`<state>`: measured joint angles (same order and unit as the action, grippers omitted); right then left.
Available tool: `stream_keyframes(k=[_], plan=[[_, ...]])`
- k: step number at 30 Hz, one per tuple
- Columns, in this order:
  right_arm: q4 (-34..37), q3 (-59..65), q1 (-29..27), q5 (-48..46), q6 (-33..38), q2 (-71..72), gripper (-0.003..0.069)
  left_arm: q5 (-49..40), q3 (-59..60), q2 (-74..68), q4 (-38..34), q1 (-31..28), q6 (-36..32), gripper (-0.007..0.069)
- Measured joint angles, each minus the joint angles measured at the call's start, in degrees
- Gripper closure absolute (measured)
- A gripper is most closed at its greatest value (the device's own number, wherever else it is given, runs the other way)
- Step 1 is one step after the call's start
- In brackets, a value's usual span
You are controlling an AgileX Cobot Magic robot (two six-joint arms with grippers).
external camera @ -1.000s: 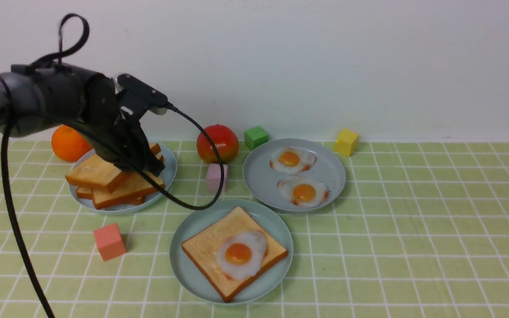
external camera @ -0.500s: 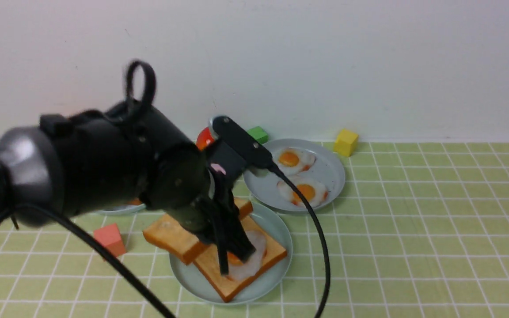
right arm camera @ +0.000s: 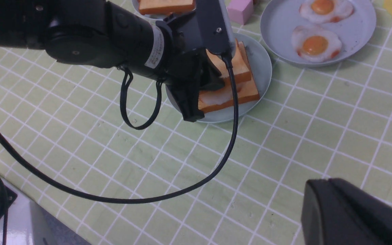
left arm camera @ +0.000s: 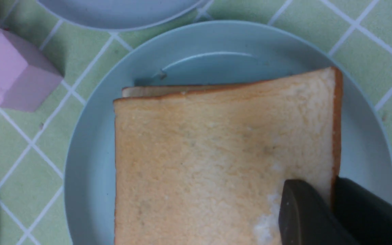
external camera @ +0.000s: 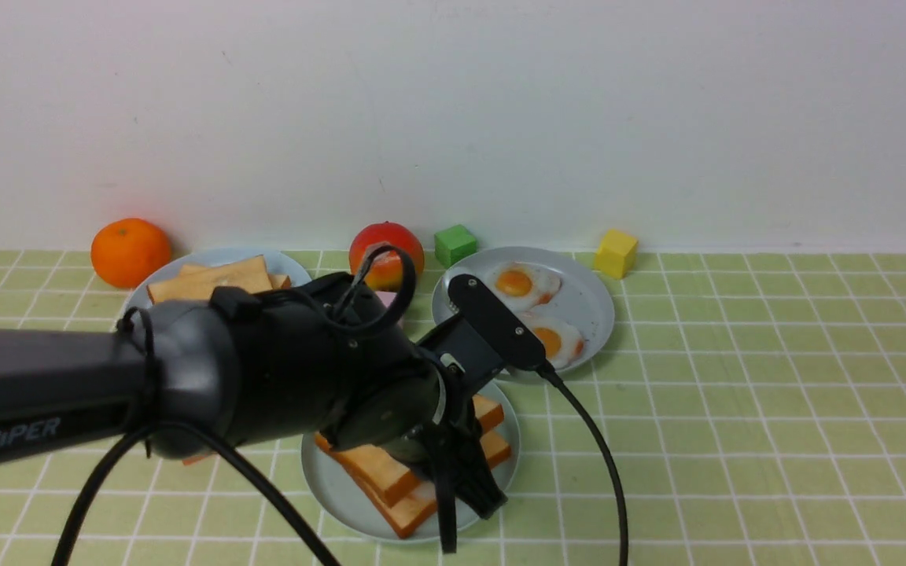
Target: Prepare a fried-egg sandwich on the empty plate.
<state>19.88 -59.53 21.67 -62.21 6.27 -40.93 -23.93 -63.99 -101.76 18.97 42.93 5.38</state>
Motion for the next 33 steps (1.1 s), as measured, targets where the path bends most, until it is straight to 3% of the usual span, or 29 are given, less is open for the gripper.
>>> stream_keyframes(k=[9, 16, 22, 28, 33], plan=[[0.28, 0.00, 0.00, -0.41, 0.00, 0.00, 0.0628, 0.95, 0.00, -0.05, 0.00, -0.01, 0.00, 0.0505], [1.35, 0.00, 0.00, -0.63, 0.00, 0.00, 0.0628, 0.38, 0.00, -0.05, -0.10, -0.01, 0.75, 0.0356], [1.62, 0.00, 0.00, -0.63, 0.00, 0.00, 0.0627, -1.76, 0.00, 1.37, -0.92, -0.01, 5.00, 0.0302], [1.62, 0.00, 0.00, -1.52, 0.00, 0.00, 0.0627, -5.68, 0.00, 11.72, -3.93, -0.01, 9.21, 0.0317], [1.28, 0.00, 0.00, -3.59, 0.00, 0.38, 0.0627, -6.04, 2.63, 31.98, -7.04, -0.01, 11.01, 0.0499]])
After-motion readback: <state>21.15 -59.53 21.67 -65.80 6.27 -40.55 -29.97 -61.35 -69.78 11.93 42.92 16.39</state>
